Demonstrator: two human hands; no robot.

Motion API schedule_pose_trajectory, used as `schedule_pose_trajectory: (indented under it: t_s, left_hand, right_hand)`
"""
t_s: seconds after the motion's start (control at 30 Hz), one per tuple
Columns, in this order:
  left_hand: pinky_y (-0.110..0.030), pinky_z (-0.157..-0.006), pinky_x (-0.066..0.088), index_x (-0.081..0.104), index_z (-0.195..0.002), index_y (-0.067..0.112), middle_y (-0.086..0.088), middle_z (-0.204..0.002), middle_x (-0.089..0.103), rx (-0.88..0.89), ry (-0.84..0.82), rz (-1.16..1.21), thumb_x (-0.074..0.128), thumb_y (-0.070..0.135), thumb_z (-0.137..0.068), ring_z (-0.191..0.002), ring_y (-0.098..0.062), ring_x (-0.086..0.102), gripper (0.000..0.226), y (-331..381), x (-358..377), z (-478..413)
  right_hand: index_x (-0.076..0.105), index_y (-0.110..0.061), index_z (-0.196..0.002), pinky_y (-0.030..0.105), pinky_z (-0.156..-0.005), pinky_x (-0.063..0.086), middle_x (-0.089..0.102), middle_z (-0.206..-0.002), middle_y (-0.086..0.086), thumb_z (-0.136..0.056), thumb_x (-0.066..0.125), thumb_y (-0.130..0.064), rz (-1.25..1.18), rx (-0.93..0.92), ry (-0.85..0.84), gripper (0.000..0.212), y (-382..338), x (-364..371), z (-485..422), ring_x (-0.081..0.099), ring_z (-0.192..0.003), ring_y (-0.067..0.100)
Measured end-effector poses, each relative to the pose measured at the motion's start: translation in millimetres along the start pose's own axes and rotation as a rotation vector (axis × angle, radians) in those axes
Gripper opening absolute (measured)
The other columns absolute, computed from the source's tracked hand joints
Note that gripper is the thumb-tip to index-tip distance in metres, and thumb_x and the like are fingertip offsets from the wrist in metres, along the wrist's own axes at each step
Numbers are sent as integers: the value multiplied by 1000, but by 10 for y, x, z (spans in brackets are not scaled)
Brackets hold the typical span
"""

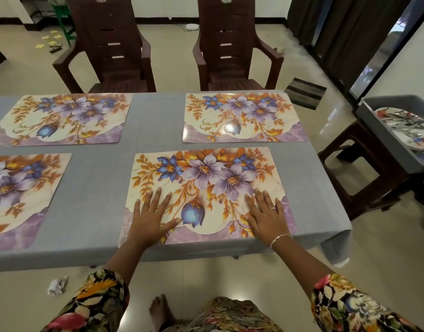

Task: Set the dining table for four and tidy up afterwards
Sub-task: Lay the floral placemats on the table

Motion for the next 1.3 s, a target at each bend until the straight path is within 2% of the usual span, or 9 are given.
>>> schedule_pose_trajectory:
  t_s: [0.07, 0.2, 0.33, 0.47, 0.67, 0.97, 1.1, 1.23, 1.3]
  left_hand:
    - [-56, -112, 2, 24, -147, 22, -4, -155, 11, -2, 10, -4, 0, 85, -74, -143, -31, 8, 99, 4, -12, 2]
    - [-47, -112, -12, 2, -146, 18, 2, -153, -8, -30, 10, -25, -13, 89, -62, -142, -21, -11, 111, 19, -21, 40]
    - [-52, -113, -3, 13, -147, 18, -4, -156, 7, -42, 40, 6, -7, 85, -72, -144, -28, 2, 103, 25, -33, 79]
    - [-53, -113, 1, 14, -146, 23, -4, -156, 12, -31, 59, -1, -3, 82, -76, -143, -26, 3, 93, 22, -39, 93]
    - [-47, -113, -8, 2, -144, 27, 3, -155, -2, -21, 58, -16, -9, 84, -72, -141, -21, -10, 93, 7, -54, 63]
    - [-46, -112, -12, 0, -144, 27, 6, -153, -7, 6, 70, -21, -12, 84, -70, -140, -19, -13, 95, 19, -86, 0]
    - [-49, -113, -4, 13, -148, 27, 2, -154, 4, 10, 82, -21, -3, 80, -79, -142, -24, 0, 89, -2, -60, 2]
    - [-58, -110, 14, 27, -145, 25, -8, -153, 27, -1, 42, -37, 9, 73, -87, -139, -29, 17, 77, -15, -65, -16]
    - [-57, -111, 15, 27, -145, 26, -9, -151, 31, 0, 34, -45, 10, 73, -88, -139, -30, 19, 76, -20, -67, -23]
  right_hand:
    - [60, -18, -123, 55, -85, 47, 59, -127, 13, -97, 1, -48, 5, -6, 1, 71, -7, 0, 0, 57, -114, 35]
    - [59, -17, -124, 56, -86, 46, 58, -127, 14, -97, 2, -48, 0, -11, 17, 71, -10, 13, -7, 57, -115, 36]
    - [59, -16, -124, 56, -85, 46, 59, -127, 15, -97, 1, -47, -8, -14, 25, 71, -21, 19, -2, 57, -115, 37]
    - [49, -17, -128, 58, -86, 45, 57, -129, 17, -97, 2, -48, -29, -13, 34, 65, -18, 34, -9, 55, -116, 38]
    - [39, -18, -131, 58, -88, 44, 55, -131, 17, -96, 2, -49, -53, 4, 73, 60, -30, 27, -6, 53, -118, 39]
    - [38, -19, -132, 57, -89, 43, 54, -132, 16, -96, 1, -49, -44, 34, 96, 60, -36, 2, 3, 53, -119, 38]
    - [38, -19, -132, 57, -89, 43, 55, -131, 16, -96, 1, -49, -41, 39, 103, 60, -40, -14, 2, 53, -119, 38]
    - [38, -19, -132, 58, -89, 43, 55, -131, 17, -96, 2, -49, -42, 41, 105, 60, -41, -5, 5, 53, -119, 38]
    - [39, -19, -132, 57, -89, 43, 55, -131, 17, -96, 1, -49, -51, 48, 106, 60, -44, -3, 12, 53, -119, 38]
Point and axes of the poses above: each hand's wrist, its own z-axis away from the middle knuckle, its own x-axis out of the palm, y = z × x, the point moved 3 cm from there along -z, towards the middle knuckle
